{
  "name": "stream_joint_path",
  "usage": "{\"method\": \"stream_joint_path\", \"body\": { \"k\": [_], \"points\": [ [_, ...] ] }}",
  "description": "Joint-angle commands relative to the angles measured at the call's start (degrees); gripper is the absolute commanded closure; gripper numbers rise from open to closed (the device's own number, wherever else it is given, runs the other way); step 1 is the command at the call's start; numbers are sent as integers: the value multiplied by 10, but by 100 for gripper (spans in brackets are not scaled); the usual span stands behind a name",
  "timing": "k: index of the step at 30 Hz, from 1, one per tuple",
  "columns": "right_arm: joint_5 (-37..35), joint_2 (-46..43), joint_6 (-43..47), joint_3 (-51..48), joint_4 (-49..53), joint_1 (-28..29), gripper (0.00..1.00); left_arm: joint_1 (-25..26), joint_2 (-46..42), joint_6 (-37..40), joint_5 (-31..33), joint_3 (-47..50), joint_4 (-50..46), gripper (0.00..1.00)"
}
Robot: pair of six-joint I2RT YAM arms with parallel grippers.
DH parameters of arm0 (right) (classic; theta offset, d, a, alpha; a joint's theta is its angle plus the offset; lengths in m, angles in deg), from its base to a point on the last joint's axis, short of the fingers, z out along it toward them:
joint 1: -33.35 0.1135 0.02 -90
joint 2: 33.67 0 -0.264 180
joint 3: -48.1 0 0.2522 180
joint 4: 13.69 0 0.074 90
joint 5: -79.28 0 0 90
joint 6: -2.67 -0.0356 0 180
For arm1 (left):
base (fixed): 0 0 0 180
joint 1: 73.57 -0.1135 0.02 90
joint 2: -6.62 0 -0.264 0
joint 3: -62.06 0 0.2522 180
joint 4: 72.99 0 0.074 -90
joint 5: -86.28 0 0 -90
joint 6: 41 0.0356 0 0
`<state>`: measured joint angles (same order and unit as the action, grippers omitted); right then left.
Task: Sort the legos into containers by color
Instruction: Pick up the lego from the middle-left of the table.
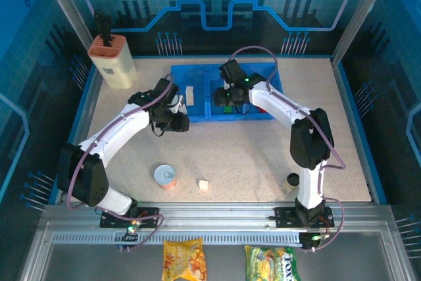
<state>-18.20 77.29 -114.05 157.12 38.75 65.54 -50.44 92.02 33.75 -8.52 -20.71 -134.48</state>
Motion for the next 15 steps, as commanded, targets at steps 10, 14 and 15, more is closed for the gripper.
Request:
{"method": "stream_joint_path", "body": {
  "k": [10,14,15],
  "points": [
    [-48,-97,3,-73,47,-14,43,159,-37,-185,43,78,-9,52],
    [-49,-112,10,-82,50,-23,43,205,-36,-239,65,101,-3,52],
    [-50,-115,12,-84,50,-26,43,218,-35,-253,70,107,-2,52]
  ]
}}
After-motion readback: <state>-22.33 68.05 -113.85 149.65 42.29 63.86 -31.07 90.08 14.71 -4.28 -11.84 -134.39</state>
